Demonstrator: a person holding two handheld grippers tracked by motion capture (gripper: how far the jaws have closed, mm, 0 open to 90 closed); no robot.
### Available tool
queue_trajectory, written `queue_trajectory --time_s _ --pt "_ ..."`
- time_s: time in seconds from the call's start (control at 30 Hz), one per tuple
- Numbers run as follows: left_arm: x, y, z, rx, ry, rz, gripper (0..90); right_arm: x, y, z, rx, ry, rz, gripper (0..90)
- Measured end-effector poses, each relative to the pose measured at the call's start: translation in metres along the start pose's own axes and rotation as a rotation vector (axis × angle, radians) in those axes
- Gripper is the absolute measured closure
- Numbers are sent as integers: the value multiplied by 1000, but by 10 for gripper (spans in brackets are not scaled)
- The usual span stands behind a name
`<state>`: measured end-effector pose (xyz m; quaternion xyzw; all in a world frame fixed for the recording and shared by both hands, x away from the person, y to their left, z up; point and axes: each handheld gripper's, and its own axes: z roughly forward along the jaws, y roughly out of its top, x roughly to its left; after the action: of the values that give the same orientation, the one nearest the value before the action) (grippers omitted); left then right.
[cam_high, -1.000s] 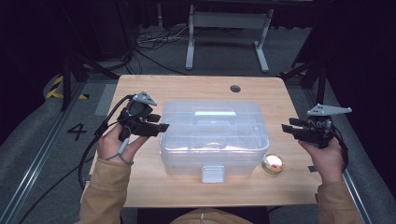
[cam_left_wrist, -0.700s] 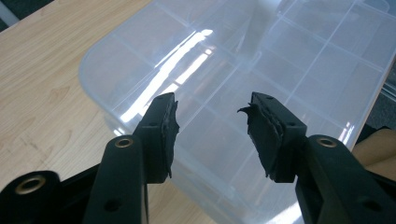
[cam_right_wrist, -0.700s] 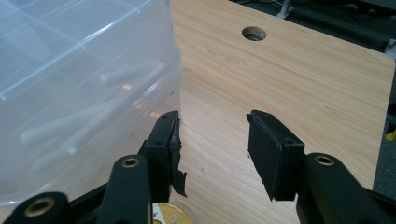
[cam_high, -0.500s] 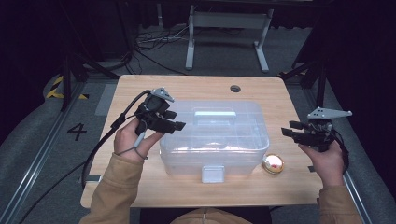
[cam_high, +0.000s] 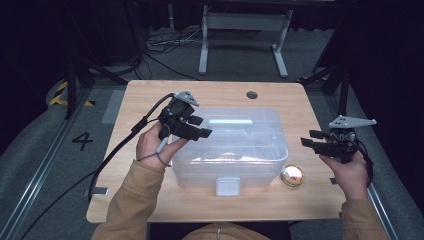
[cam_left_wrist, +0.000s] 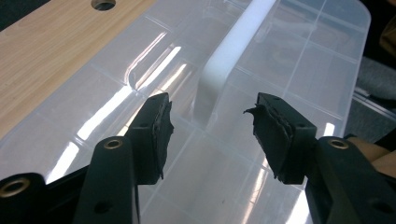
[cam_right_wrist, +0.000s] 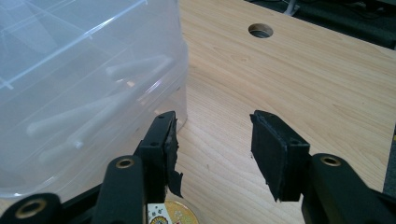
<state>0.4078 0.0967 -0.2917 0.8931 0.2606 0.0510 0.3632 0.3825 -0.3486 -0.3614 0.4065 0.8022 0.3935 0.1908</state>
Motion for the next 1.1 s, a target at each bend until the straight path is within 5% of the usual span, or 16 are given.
queue_trajectory --time_s 0.27,0.4,0.53,0.77,1.1 --pt "-5 12 16 47 14 46 478 -1 0 0 -3 3 -2 507" --pt "-3 13 19 66 22 37 515 -1 -1 -1 -4 4 -1 507" --pt "0 14 22 82 -14 19 542 -1 -1 0 -2 6 -3 507" --pt "1 13 17 52 21 61 737 1 -1 3 8 11 -13 502" --pt "4 15 16 62 0 77 753 3 -1 5 3 24 -35 498"
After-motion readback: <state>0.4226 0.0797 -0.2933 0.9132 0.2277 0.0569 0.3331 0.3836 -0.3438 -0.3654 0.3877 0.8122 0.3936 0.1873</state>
